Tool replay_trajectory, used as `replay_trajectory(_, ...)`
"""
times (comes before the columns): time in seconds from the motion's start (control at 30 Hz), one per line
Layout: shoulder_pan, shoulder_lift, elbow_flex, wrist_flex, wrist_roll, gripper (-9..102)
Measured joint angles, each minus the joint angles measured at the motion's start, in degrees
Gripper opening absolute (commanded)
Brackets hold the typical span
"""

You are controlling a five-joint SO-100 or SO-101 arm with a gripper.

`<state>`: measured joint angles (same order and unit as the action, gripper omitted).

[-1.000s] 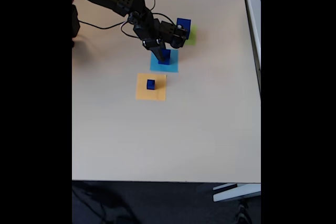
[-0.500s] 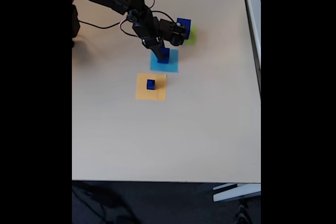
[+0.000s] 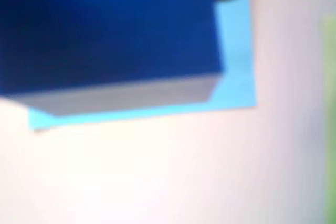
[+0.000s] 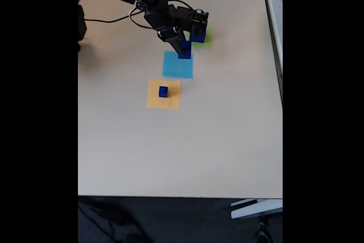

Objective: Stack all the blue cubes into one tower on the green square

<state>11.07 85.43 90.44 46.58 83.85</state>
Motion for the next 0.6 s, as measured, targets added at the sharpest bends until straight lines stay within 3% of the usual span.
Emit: replay_trajectory(0.6, -11.1, -3.6, -9.7, 3.2, 16.8, 6)
